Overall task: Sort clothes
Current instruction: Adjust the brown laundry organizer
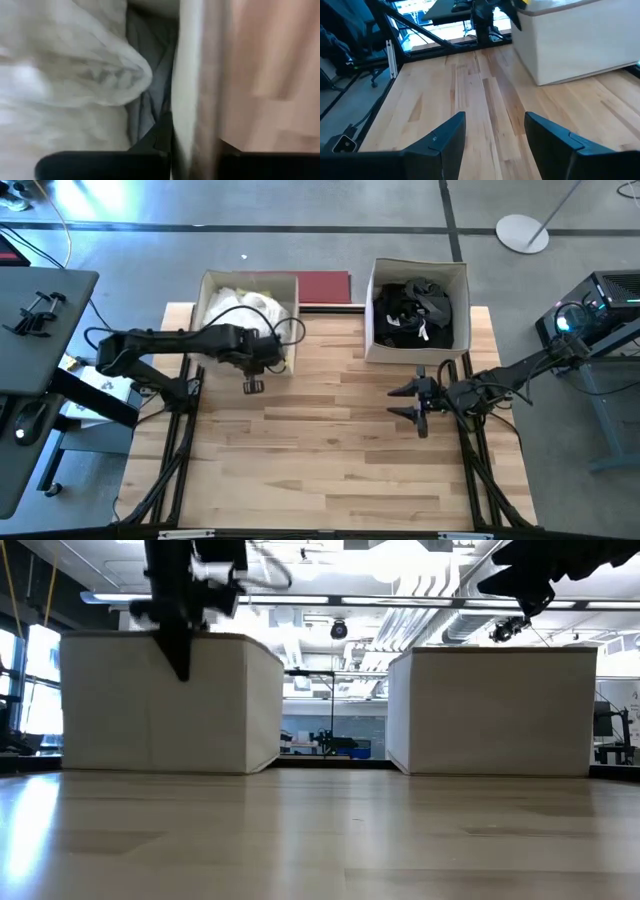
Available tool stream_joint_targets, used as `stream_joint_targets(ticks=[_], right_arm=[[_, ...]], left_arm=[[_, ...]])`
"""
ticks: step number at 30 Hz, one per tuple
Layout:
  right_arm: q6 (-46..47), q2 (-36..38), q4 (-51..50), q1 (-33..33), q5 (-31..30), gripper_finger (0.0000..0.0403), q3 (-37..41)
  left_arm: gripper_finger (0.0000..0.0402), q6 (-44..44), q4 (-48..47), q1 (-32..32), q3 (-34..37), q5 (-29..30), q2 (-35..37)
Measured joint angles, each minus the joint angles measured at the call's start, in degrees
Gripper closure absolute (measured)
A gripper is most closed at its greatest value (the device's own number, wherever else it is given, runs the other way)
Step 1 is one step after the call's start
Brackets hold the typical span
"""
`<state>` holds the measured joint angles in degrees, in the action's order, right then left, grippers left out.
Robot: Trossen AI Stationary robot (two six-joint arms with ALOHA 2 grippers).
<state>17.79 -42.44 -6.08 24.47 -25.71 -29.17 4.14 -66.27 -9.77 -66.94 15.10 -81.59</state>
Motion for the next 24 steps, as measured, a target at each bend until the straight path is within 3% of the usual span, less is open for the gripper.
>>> stream_joint_targets(ticks=[6, 11, 19, 24], right_arm=[[0.4, 0.0, -0.1, 0.0, 0.0, 0.0208, 0.0], [0.3, 0.0, -0.1, 0.0, 0.0, 0.0208, 0.0], [0.2, 0.0, -1.0, 0.0, 0.0, 0.0208, 0.0], [2.3, 0.0, -3.6, 0.1, 0.2, 0.0208, 0.0]], left_arm=[[0.0399, -1.5, 1.5, 5.8, -3.7, -5.8, -0.2], [0.04, -3.0, 2.8, 6.4, -3.7, -6.3, -0.6], [0.0398, 12.6, 5.9, 4.1, -2.4, 7.6, -3.6], [0.0378, 14.0, 7.7, 2.1, -1.6, 8.8, -5.1]])
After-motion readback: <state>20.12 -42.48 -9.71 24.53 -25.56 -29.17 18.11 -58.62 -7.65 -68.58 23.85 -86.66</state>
